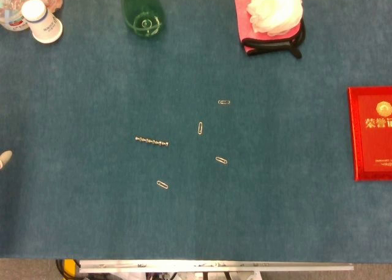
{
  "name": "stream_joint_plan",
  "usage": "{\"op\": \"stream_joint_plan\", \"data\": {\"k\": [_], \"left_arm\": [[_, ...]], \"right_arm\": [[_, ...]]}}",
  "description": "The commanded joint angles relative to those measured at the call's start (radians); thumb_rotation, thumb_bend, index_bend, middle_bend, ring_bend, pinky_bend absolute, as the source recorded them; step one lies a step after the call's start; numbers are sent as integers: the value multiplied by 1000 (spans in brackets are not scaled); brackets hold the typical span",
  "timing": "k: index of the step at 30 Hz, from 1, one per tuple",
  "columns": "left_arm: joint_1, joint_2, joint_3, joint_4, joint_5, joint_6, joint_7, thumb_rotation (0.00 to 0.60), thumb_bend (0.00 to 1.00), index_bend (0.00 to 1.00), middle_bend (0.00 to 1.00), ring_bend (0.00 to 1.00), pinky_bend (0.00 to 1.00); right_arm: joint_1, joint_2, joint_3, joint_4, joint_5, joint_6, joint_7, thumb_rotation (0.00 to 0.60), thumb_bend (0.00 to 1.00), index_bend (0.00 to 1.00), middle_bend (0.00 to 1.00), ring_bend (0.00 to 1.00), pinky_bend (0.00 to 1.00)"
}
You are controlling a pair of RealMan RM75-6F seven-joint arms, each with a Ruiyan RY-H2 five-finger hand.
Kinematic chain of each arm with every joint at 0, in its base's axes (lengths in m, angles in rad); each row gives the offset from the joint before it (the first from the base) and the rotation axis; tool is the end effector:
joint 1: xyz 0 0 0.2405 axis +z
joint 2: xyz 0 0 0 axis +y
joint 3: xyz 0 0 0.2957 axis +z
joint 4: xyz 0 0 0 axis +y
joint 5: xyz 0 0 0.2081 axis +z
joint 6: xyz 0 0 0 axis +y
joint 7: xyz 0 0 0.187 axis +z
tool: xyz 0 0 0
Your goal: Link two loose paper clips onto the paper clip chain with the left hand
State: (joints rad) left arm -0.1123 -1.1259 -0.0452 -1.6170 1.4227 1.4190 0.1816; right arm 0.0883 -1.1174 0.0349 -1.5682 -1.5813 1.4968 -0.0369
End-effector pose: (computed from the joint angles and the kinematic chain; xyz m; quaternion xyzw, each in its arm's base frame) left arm -0.3561 0.2347 0.1682 -0.6223 -0.3663 -0.3128 0.6171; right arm -0.3404 -0.2250 0.1759 0.6333 -0.3446 0.3790 0.5801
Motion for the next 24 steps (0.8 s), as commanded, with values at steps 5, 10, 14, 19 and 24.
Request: {"op": "stream_joint_plan", "data": {"k": [5, 10, 14, 19, 24], "left_arm": [[7, -2, -4, 2, -13, 8, -10, 600, 86, 248, 115, 0, 263], [8, -4, -4, 4, -14, 12, -14, 600, 86, 248, 116, 0, 265], [9, -10, 4, 4, 10, 20, -22, 600, 86, 248, 113, 0, 267], [0, -13, 34, -10, 107, 30, -98, 600, 86, 266, 38, 0, 245], [-53, 41, 78, -82, 163, -80, -159, 600, 86, 298, 6, 0, 178]], "right_arm": [[12, 2, 7, -5, 6, -14, 5, 600, 303, 23, 86, 84, 290], [21, 7, 11, -10, 19, -34, 9, 600, 303, 32, 88, 84, 290], [16, 8, 14, -13, 26, -26, 22, 600, 303, 51, 94, 84, 290], [5, 16, 16, -17, 25, -3, 37, 600, 303, 67, 103, 84, 290], [-5, 21, 24, -13, 30, 20, 65, 600, 303, 87, 116, 84, 290]]}}
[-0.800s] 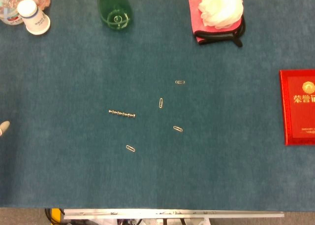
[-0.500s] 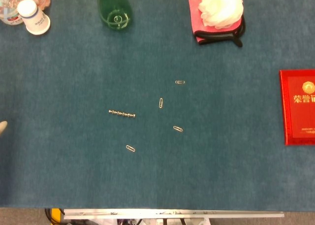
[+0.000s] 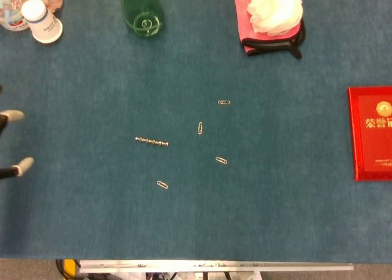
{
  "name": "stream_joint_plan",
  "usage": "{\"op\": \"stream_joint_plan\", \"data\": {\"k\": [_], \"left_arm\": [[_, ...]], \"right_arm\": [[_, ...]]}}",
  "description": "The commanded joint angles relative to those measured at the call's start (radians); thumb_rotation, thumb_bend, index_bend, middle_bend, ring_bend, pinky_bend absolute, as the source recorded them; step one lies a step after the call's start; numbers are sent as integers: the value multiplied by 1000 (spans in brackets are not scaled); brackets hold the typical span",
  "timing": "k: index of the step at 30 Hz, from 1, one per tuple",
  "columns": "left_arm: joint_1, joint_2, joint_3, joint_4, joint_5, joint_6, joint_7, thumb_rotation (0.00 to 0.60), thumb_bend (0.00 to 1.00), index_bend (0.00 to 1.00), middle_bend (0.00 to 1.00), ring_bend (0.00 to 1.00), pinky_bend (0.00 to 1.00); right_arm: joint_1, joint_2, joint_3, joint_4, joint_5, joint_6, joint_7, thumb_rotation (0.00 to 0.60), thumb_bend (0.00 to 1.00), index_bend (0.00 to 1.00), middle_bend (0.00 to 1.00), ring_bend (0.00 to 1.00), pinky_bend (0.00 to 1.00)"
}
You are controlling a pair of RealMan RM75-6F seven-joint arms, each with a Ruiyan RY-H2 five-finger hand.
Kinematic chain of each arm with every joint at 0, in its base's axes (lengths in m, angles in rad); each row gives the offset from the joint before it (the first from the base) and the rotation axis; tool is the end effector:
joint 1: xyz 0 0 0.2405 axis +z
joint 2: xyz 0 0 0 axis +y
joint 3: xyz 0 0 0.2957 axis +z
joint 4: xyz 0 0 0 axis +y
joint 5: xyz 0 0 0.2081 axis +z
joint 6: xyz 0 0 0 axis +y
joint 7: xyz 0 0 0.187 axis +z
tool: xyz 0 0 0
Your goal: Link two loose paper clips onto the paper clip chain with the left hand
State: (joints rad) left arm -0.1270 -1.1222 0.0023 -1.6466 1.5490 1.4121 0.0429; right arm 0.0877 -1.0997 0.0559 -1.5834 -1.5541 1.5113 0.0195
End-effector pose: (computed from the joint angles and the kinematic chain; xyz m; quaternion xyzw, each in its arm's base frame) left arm -0.3307 0.2278 0.1485 -0.6433 -0.3960 -0.3696 0.5410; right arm -0.3396 -0.2292 0.1891 0.6088 -0.3571 0.4014 0.5838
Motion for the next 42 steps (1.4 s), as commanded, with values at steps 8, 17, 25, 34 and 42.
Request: {"op": "stream_joint_plan", "data": {"k": [8, 17, 25, 34, 42], "left_arm": [[-149, 41, 0, -145, -9, -240, 32, 600, 241, 372, 0, 0, 124], [-276, -29, -43, -116, -82, -404, 106, 600, 294, 388, 0, 0, 92], [-333, -108, -44, -59, -162, -471, 233, 600, 303, 385, 0, 0, 83], [-338, -171, -40, -71, -220, -433, 347, 600, 306, 384, 0, 0, 83], [-352, -215, -29, -81, -284, -427, 447, 600, 306, 385, 0, 0, 83]], "right_arm": [[-17, 21, 9, 11, 4, 29, 74, 600, 303, 101, 124, 84, 290], [-17, 33, 26, 20, 46, 13, 120, 600, 303, 102, 126, 84, 290], [-26, 38, 27, 24, 38, 30, 135, 600, 304, 114, 127, 84, 290], [-39, 38, 13, 22, -4, 63, 136, 600, 303, 115, 128, 84, 290], [-51, 35, 3, 25, -36, 93, 136, 600, 303, 120, 133, 85, 290]]}}
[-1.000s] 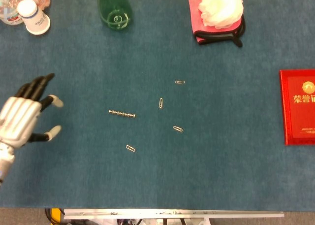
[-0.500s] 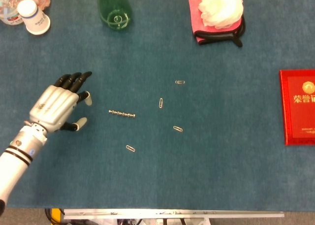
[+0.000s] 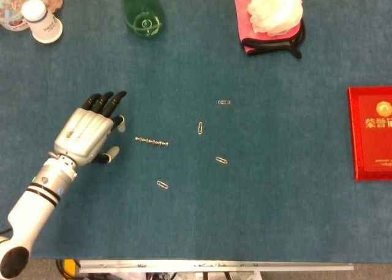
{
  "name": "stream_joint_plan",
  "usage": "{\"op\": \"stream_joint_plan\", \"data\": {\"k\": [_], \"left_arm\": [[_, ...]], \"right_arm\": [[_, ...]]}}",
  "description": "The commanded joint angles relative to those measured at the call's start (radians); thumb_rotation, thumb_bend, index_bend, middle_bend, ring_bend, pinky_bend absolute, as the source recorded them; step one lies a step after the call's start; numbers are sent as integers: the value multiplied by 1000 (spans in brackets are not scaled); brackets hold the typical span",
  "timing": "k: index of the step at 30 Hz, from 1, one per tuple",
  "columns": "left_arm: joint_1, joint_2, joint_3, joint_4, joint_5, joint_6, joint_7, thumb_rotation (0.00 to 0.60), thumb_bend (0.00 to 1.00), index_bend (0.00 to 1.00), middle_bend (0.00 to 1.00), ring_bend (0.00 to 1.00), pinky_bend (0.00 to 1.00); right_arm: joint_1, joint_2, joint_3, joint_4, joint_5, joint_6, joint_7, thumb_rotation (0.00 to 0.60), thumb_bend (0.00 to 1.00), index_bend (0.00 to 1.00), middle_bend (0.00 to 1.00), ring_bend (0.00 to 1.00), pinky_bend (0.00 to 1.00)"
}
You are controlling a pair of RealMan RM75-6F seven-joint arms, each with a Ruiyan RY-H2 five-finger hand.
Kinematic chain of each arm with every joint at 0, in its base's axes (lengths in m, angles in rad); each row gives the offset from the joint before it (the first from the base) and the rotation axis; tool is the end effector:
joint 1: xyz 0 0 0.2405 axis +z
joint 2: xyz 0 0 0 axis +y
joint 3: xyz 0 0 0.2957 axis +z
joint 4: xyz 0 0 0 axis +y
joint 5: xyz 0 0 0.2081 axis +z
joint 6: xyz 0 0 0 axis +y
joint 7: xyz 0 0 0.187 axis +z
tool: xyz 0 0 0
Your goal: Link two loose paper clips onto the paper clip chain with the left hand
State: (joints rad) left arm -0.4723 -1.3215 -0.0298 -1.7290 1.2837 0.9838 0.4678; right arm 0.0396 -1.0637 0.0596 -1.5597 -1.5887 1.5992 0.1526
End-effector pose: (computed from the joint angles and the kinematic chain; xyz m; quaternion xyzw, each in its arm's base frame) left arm -0.2464 0.3040 0.0115 -0.7874 -0.3652 -0.2708 0.4163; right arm -0.3423 -0.2124 0.2163 0.5812 -0.3582 0.4425 0.5814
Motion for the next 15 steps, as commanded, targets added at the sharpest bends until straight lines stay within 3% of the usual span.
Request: {"op": "stream_joint_plan", "data": {"k": [1, 15], "left_arm": [[-9, -21, 4, 3, -26, 1, 31, 600, 307, 386, 0, 0, 83], [-66, -86, -1, 8, -138, -16, 136, 600, 309, 393, 0, 0, 83]], "right_arm": [[-4, 0, 0, 2, -1, 7, 5, 600, 303, 121, 133, 85, 290], [-26, 3, 9, 7, 0, 51, 29, 600, 303, 123, 139, 84, 290]]}}
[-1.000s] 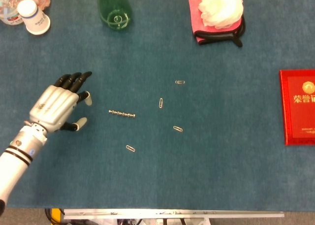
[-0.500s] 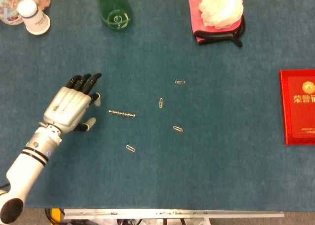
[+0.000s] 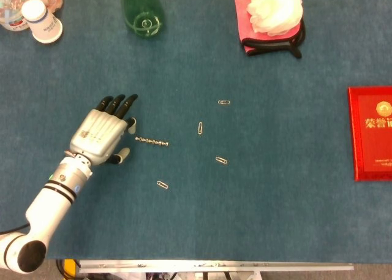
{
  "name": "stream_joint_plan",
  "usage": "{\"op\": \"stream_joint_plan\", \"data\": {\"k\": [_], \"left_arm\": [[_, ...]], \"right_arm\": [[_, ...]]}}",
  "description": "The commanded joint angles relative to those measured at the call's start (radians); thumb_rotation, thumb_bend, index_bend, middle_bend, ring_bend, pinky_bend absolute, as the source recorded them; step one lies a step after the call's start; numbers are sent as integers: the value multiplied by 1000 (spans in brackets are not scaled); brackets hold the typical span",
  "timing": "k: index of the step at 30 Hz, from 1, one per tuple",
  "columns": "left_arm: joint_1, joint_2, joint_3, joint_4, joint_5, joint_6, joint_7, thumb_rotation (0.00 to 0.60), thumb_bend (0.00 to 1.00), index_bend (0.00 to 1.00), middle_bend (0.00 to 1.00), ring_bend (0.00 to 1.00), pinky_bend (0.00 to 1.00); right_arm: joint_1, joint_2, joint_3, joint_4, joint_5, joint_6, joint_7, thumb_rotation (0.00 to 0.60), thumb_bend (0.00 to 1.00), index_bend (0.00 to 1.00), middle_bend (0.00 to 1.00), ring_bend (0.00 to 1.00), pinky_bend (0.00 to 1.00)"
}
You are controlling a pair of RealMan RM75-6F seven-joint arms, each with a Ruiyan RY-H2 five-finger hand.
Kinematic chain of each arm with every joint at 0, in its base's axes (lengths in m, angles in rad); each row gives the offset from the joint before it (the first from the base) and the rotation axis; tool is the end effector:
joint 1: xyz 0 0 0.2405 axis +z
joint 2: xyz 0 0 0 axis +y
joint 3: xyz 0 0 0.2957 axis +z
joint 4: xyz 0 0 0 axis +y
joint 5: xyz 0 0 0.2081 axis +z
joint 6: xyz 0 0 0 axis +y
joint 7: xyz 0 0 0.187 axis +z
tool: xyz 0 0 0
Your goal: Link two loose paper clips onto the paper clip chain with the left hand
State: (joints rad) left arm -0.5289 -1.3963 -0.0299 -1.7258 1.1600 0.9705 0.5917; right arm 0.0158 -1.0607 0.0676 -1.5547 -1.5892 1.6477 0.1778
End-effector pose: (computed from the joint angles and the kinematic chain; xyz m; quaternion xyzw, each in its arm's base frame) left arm -0.2331 0.3111 -0.0163 -0.7978 -0.3624 -0.2499 0.4119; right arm -0.3428 -0.2045 0.2270 0.5645 -0.3514 0.4583 0.5898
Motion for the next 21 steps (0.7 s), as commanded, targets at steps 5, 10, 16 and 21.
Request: {"op": "stream_joint_plan", "data": {"k": [5, 10, 16, 21], "left_arm": [[-27, -46, -8, 19, -72, 0, 44, 600, 309, 402, 0, 0, 83], [-46, -75, -13, 30, -134, 5, 73, 600, 309, 403, 0, 0, 83], [-65, -98, -10, 48, -192, 16, 107, 600, 310, 403, 0, 0, 84], [-70, -120, -10, 67, -230, 30, 111, 600, 310, 405, 0, 0, 84]], "right_arm": [[-2, 2, 4, 4, 6, -1, 12, 600, 303, 127, 140, 84, 290], [-2, 6, 7, 4, 11, -4, 21, 600, 303, 128, 140, 85, 290], [-3, 8, 9, 4, 12, -4, 25, 600, 303, 128, 142, 84, 290], [-3, 7, 10, 5, 13, -7, 25, 600, 303, 128, 142, 84, 290]]}}
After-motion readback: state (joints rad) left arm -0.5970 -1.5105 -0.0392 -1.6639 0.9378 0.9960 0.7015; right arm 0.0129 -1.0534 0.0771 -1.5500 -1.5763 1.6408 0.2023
